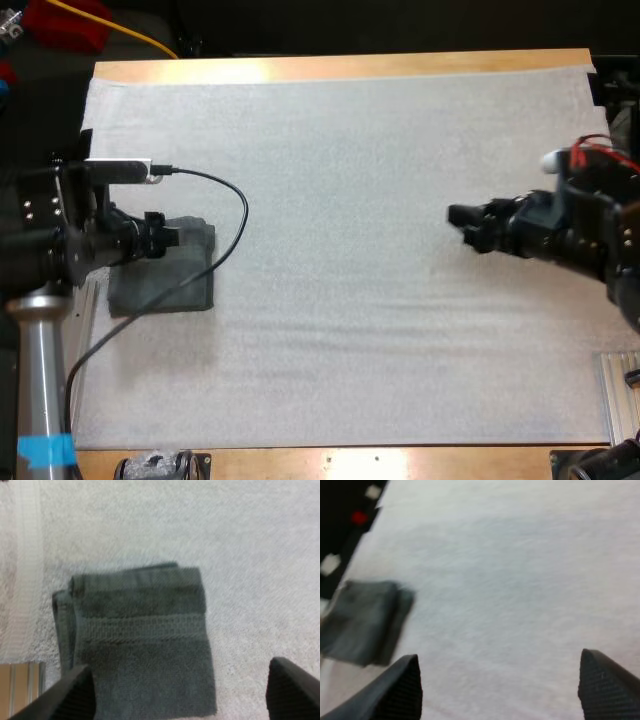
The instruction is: Pick towel from pile, fold and stack
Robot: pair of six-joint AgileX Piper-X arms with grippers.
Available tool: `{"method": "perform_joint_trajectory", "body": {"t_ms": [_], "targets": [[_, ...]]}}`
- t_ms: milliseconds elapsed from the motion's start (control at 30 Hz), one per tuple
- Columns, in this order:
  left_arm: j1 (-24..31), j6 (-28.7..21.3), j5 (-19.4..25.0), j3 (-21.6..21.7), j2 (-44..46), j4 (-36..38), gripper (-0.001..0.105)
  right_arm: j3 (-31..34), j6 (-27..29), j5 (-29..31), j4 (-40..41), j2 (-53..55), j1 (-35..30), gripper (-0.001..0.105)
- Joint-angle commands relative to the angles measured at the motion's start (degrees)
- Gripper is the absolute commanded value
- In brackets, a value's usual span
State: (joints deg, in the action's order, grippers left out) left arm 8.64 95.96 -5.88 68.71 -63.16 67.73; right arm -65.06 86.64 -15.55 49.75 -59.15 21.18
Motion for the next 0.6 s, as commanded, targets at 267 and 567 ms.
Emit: {"method": "perform_joint_trajectory", "body": {"t_ms": [267,567], "targets": [[-0.3,0.7,-3.2,0.3,5.9,1.0,0.068,-0.5,6.7,0.5,6.4,1.8,-11.6,0.064],[-2.3,1.5,-6.4,0.3,10.9,1.0,0.068,-0.5,10.2,5.4,8.0,10.7,-21.8,0.064]]}}
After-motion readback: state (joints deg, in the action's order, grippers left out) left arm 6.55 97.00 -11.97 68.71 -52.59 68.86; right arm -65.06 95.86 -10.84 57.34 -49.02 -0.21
